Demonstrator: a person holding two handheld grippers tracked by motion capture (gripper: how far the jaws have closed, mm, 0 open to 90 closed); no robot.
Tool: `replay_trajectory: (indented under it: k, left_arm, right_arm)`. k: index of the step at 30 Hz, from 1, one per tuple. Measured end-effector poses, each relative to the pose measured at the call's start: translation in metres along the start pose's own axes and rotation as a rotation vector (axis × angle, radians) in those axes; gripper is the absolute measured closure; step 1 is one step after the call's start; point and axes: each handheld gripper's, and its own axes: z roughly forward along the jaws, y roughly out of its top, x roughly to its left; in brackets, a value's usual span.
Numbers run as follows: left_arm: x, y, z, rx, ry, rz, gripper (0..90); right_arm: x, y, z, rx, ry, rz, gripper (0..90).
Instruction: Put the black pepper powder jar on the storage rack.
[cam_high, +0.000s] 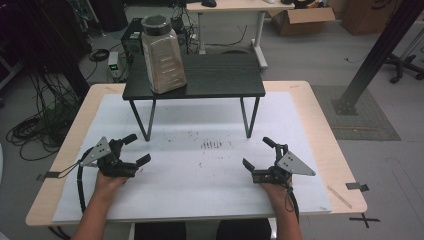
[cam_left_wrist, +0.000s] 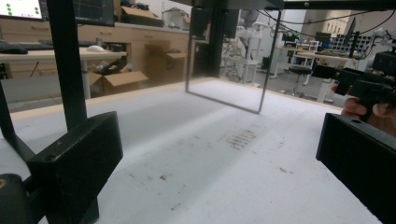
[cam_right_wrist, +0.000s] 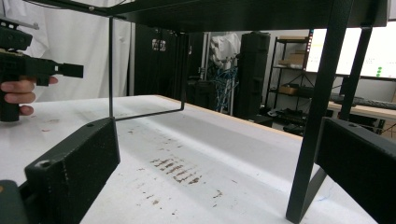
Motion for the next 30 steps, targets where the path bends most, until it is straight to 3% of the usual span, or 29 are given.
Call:
replay_trajectory:
  k: [3,13,30]
  left_arm:
    - [-0.001,-0.006,0.002,0.01,-0.001,0.006,0.9]
    - [-0.011,-0.01,0.0,-0.022,0.023,0.103,1.0]
    - [-0.013,-0.01,0.0,-0.021,0.034,0.116,0.2]
  right_arm:
    - [0.0,0.0,0.0,-0.001,0.001,0.004,0.0]
    - [0.0,0.0,0.0,-0.001,-0.001,0.004,0.0]
    - [-0.001,0.0,0.0,0.002,0.0,0.01,0.0]
